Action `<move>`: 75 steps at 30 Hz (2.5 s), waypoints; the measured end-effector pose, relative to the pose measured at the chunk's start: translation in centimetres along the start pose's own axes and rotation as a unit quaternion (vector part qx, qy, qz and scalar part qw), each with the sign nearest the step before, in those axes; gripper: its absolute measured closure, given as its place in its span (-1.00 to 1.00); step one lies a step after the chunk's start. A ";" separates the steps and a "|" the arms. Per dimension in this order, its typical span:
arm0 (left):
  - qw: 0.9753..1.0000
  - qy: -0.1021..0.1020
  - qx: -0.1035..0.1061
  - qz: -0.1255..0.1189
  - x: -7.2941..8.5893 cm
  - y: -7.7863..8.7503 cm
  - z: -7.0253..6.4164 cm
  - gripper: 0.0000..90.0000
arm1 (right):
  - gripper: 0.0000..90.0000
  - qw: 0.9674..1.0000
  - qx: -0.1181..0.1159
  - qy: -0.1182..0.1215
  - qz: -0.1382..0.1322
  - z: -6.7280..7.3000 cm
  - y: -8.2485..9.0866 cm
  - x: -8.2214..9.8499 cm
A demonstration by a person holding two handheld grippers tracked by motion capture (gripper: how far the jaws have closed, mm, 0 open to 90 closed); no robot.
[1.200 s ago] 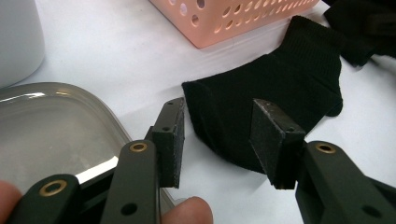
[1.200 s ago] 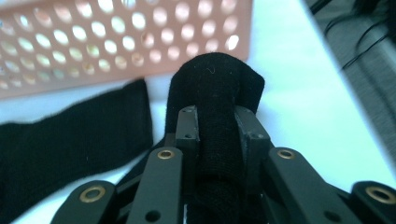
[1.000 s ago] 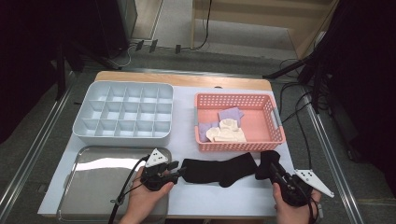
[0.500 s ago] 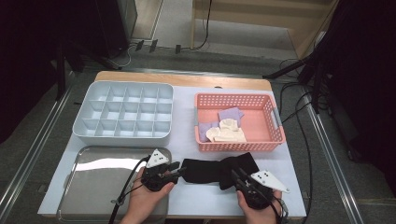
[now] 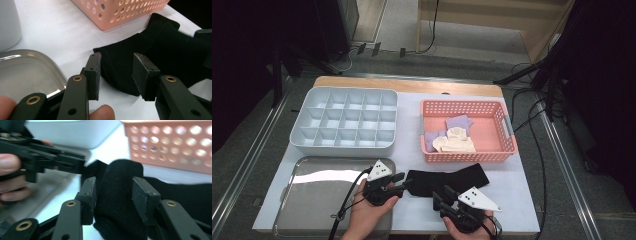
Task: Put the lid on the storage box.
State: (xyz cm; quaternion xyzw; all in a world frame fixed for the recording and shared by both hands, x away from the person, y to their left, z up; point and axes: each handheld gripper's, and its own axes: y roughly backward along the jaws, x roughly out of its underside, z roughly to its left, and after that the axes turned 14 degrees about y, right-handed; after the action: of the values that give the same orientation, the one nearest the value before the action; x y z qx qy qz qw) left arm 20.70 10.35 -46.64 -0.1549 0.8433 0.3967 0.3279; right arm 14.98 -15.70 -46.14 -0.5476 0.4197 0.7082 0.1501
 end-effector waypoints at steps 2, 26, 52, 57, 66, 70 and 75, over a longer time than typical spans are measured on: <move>1.000 0.000 0.000 -0.002 0.0 0.1 0.0 0.33 | 0.21 1.000 -0.003 -0.008 -0.021 -0.3 0.4 -0.2; 1.000 -0.005 0.010 0.001 0.1 0.2 -0.5 0.31 | 0.44 1.000 -0.013 -0.005 0.027 1.6 -2.3 1.2; 0.998 -0.004 0.061 0.018 0.6 0.9 -1.4 0.16 | 0.60 0.999 -0.007 -0.021 0.028 1.4 -2.4 1.5; 0.997 0.005 0.077 0.022 0.3 1.2 -1.4 -0.07 | 0.47 0.999 -0.020 -0.005 0.031 2.5 -3.2 1.3; 0.997 -0.002 0.060 0.046 0.6 1.0 -1.1 -0.12 | 0.45 0.998 0.003 -0.019 0.064 2.6 -3.4 2.0; 0.997 -0.002 0.053 0.052 0.8 0.8 -1.1 0.11 | 0.89 0.997 -0.023 -0.031 0.070 2.5 -3.5 2.1; 0.998 0.003 0.056 0.040 0.6 1.2 -1.0 0.13 | 0.94 0.996 -0.048 -0.057 0.046 1.4 -2.2 1.2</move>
State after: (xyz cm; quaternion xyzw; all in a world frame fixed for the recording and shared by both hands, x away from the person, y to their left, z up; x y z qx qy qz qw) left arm 19.23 10.36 -45.88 -0.1040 0.8706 0.3612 0.3174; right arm 15.16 -13.60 -48.15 -0.4926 0.4005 0.7641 0.1142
